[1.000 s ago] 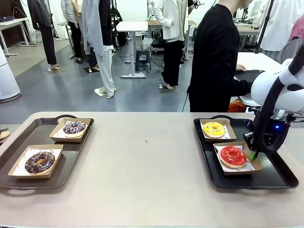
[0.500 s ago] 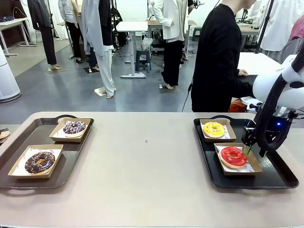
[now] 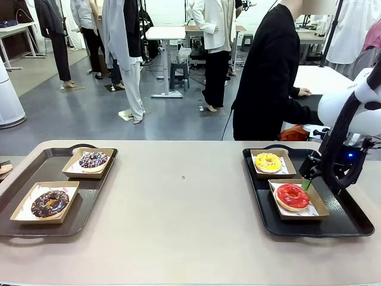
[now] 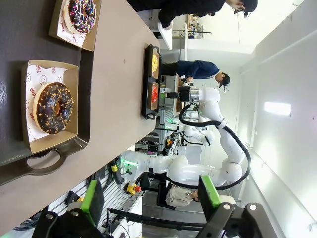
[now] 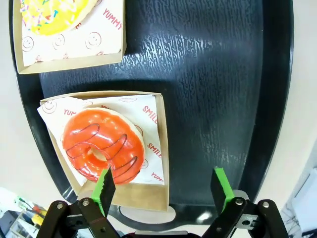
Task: Individually package the donuts and arrange them on the tray.
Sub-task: Place the picked Paper togo box on the Handle tray.
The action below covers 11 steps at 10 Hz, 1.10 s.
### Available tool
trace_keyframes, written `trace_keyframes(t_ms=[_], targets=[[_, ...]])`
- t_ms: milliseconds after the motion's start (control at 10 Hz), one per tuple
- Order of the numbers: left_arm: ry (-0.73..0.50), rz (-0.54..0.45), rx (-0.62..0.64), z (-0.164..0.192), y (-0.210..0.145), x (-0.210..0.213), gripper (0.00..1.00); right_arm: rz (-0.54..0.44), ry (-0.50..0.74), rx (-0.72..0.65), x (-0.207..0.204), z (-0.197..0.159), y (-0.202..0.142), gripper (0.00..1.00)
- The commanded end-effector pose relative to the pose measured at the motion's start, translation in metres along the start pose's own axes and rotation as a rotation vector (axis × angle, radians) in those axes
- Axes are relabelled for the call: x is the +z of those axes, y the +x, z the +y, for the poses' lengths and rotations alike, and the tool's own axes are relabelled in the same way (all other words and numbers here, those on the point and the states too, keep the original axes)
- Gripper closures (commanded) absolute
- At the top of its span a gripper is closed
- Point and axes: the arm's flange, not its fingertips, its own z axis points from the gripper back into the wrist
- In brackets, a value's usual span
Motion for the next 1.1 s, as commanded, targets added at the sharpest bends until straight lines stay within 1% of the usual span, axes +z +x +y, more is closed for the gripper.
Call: trace_keyframes(t_ms=[0, 100, 200, 300, 400, 500, 600, 800, 900, 1000], targets=[[-0.010, 0.001, -0.011, -0.001, -0.002, 0.002, 0.00, 0.015, 0.049, 0.041, 0.005, -0.010, -0.012, 0.00], [-0.010, 0.001, -0.011, -0.001, -0.002, 0.002, 0.00, 0.004, 0.098, 0.089, 0.016, -0.017, -0.022, 0.00], [-0.010, 0.001, -0.011, -0.001, -0.002, 0.002, 0.00, -0.028, 0.172, 0.148, 0.033, -0.029, -0.035, 0.00], [-0.010, 0.001, -0.011, -0.001, -0.002, 0.002, 0.00, -0.090, 0.255, 0.193, 0.051, -0.044, -0.047, 0.00], [-0.010, 0.001, -0.011, -0.001, -0.002, 0.002, 0.00, -0.185, 0.407, 0.233, 0.071, -0.064, -0.057, 0.00], [-0.010, 0.001, -0.011, -0.001, -0.002, 0.002, 0.00, -0.262, 0.543, 0.243, 0.085, -0.086, -0.066, 0.00], [-0.010, 0.001, -0.011, -0.001, -0.002, 0.002, 0.00, -0.324, 0.641, 0.206, 0.094, -0.105, -0.071, 0.00], [-0.010, 0.001, -0.011, -0.001, -0.002, 0.002, 0.00, -0.386, 0.800, 0.157, 0.102, -0.143, -0.075, 0.00], [-0.010, 0.001, -0.011, -0.001, -0.002, 0.002, 0.00, -0.406, 0.889, 0.148, 0.103, -0.168, -0.076, 0.00], [-0.010, 0.001, -0.011, -0.001, -0.002, 0.002, 0.00, -0.344, 0.951, 0.160, 0.099, -0.187, -0.078, 0.00]])
